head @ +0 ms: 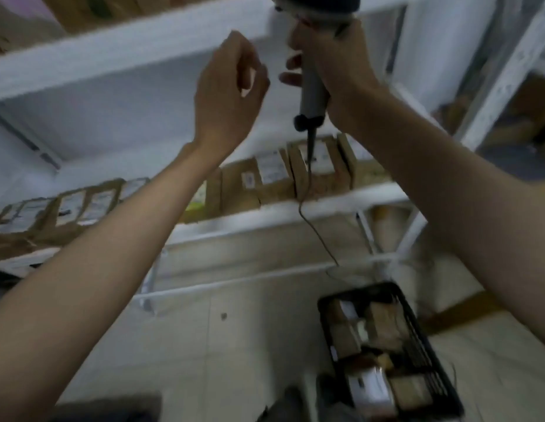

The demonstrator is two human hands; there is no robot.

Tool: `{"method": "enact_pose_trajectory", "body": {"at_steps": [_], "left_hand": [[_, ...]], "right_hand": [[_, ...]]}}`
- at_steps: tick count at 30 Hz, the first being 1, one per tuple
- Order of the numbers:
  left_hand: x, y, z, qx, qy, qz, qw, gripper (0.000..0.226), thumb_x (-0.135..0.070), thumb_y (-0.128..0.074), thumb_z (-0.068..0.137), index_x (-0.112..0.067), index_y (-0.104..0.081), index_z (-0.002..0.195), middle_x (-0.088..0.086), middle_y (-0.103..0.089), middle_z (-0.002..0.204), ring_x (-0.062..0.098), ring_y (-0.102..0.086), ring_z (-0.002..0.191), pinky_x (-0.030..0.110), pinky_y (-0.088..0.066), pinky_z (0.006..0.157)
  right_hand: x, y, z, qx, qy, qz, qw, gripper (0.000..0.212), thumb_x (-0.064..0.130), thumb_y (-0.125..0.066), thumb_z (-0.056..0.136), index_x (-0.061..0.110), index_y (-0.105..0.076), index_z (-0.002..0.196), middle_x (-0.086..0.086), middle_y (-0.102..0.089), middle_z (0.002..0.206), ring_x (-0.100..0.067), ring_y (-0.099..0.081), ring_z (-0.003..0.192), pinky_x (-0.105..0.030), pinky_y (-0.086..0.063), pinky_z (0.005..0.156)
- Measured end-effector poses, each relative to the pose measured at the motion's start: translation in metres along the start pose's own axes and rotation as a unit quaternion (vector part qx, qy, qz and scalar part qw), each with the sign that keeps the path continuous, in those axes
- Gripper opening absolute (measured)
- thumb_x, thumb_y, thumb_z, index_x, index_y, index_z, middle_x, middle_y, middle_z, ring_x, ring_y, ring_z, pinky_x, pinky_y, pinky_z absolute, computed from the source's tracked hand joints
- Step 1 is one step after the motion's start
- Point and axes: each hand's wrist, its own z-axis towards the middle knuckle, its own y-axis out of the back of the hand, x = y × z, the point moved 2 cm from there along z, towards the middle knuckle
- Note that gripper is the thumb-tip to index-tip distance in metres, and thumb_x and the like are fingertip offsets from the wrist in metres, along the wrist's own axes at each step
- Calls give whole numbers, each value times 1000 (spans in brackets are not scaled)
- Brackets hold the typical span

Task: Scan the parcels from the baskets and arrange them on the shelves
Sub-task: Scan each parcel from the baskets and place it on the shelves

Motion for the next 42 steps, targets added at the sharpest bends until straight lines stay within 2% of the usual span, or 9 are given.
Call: {"method": "enact_pose_trajectory", "body": {"at_steps": [3,5,8,11,16,21,29,37,42], "left_hand": [[6,-28,-61,80,9,-16,997,12,-19,-51,95,-10,-56,89,2,-48,72,12,-45,65,19,-36,64],[10,-51,-101,149,25,-38,988,6,-19,-50,93,-17,-50,87,7,-51,72,16,-46,66,27,-40,64],[12,-90,-163,237,49,-80,967,12,-21,-49,90,-13,-45,82,12,-46,70,16,-40,67,35,-33,64],[3,-125,-234,332,65,-94,936,19,-27,-48,92,-15,-47,78,-4,-38,62,9,-37,58,26,-31,57],[-22,-169,-351,479,65,-140,864,27,-24,-55,87,-17,-40,64,-3,-37,59,8,-33,53,25,-25,54],[-50,-196,-452,594,71,-197,777,27,-20,-59,85,-8,-46,66,-1,-39,57,9,-35,56,30,-28,55],[-103,-248,-575,688,52,-181,701,41,-20,-62,89,-25,-37,57,-8,-41,52,2,-40,49,27,-30,54],[-78,-320,-706,770,105,-76,625,13,-23,-62,96,-10,-63,95,6,-65,98,19,-58,88,27,-42,72],[-46,-354,-763,778,147,-45,609,34,-18,-67,94,-5,-60,124,17,-62,119,27,-59,109,30,-47,88]], "right_hand": [[-37,17,-37,-50,-63,-6,997,5,1,-60,98,3,-55,99,-8,-59,84,-18,-64,70,-26,-59,61],[-67,31,-65,-81,-115,-13,990,6,8,-59,100,6,-55,95,-6,-60,80,-13,-67,65,-20,-54,54],[-116,60,-112,-158,-130,-19,979,13,-1,-59,97,6,-54,87,-7,-57,77,-16,-63,63,-24,-57,58],[-164,93,-171,-233,-165,0,958,13,-4,-59,96,6,-56,87,-9,-57,77,-16,-60,61,-32,-60,64],[-236,151,-276,-395,-235,70,885,5,-4,-57,95,1,-58,94,-10,-54,71,-20,-55,59,-47,-59,74],[-286,197,-393,-507,-306,118,797,13,0,-59,96,4,-55,109,-2,-61,64,-15,-58,56,-30,-52,59],[-362,251,-523,-614,-369,104,690,10,-1,-58,93,8,-59,97,-13,-58,78,-24,-56,68,-37,-53,67],[-500,287,-584,-606,-458,112,640,11,5,-60,92,12,-59,84,-9,-59,73,-24,-57,69,-38,-52,68],[-578,292,-598,-611,-457,168,625,5,2,-60,93,6,-62,96,-7,-63,78,-21,-62,74,-31,-60,68]]}}
